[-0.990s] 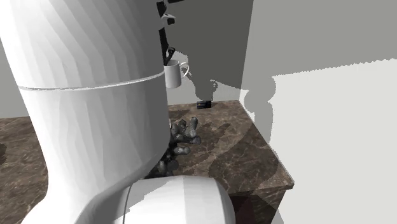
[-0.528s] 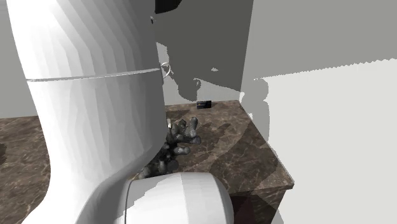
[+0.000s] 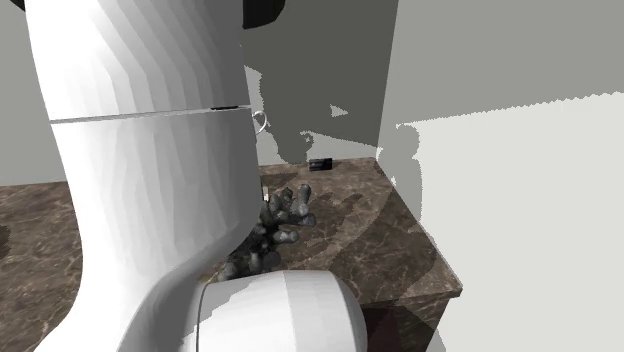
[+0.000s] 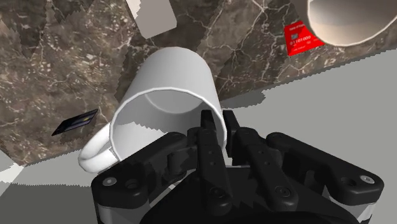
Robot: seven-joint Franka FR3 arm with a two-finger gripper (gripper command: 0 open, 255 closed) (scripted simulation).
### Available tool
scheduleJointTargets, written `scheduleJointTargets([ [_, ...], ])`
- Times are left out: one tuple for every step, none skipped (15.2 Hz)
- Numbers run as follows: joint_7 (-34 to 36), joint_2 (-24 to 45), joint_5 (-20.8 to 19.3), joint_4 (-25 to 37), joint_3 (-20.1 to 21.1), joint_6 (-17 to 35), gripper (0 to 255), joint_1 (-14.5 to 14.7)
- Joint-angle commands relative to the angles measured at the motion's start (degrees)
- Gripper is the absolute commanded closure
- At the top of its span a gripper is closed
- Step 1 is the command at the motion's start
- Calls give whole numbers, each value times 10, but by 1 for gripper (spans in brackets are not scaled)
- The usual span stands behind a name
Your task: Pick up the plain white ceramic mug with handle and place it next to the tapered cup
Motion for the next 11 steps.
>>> scheduleJointTargets([
  [2, 3, -2, -14, -1, 16, 255, 0],
  [3, 5, -2, -18, -1, 23, 255, 0],
  [5, 8, -3, -22, -1, 30, 255, 0],
  [6, 10, -4, -26, -2, 36, 255, 0],
  [7, 13, -5, -30, -2, 43, 255, 0],
  [8, 16, -6, -33, -2, 49, 255, 0],
  [9, 19, -7, -37, -2, 56, 255, 0],
  [11, 22, -8, -40, -3, 62, 255, 0],
  [12, 25, -9, -44, -3, 69, 255, 0],
  [13, 29, -10, -47, -4, 75, 255, 0],
  [14, 32, -11, -50, -4, 81, 255, 1],
])
